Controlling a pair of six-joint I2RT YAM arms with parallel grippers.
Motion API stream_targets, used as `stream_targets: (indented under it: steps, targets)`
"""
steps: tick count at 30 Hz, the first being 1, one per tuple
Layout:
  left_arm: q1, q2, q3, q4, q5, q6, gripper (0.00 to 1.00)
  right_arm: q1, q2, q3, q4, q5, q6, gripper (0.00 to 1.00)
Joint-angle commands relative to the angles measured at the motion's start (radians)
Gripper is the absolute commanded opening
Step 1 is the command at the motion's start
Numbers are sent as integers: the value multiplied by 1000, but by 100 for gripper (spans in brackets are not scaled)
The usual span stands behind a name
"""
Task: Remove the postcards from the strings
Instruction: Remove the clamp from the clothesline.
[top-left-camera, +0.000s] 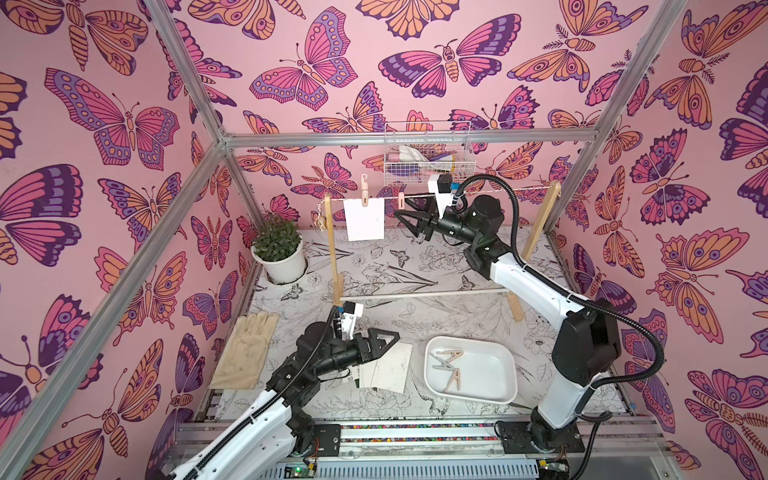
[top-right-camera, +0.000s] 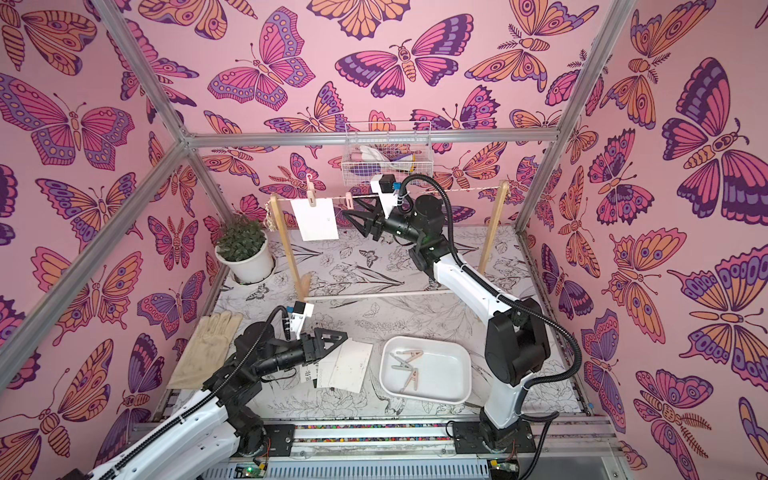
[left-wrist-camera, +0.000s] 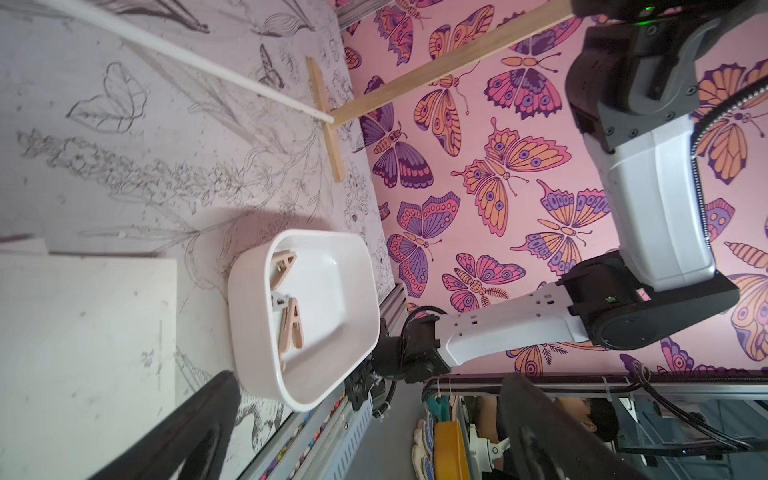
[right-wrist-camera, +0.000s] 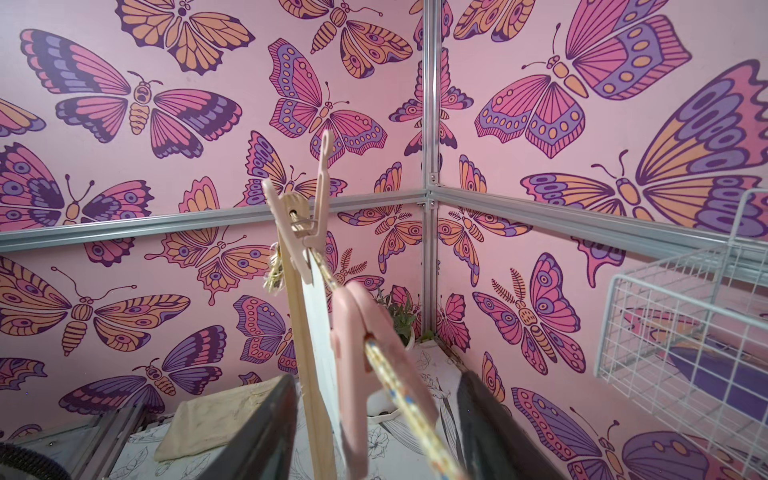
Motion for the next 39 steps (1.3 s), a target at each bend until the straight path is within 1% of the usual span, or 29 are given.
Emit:
stream_targets:
  steps: [1, 6, 9, 14, 20, 28, 31, 39]
  targets:
    - [-7, 46, 19, 240, -5, 68, 100, 1, 27, 62, -10, -30, -28, 62]
    - [-7, 104, 54, 278, 22, 118, 100, 5, 49, 111, -58, -68, -44, 61]
    - [-7, 117, 56, 287, 29, 123, 100, 9, 54, 126, -105, -85, -77, 58]
    - [-7, 124, 46, 306, 26, 118, 100, 9, 63, 129, -132, -107, -90, 55]
    - [-7, 129, 46, 306, 30, 123, 100, 9, 57, 115, -125, -107, -94, 46]
    - [-7, 156, 45, 320, 33, 105, 100, 9, 35, 113, -131, -109, -108, 40]
    - [-6, 158, 44, 323, 33, 103, 100, 9, 24, 107, -136, -111, -115, 37]
    - [-7, 159, 42, 323, 30, 97, 100, 9, 3, 89, -138, -111, -127, 22]
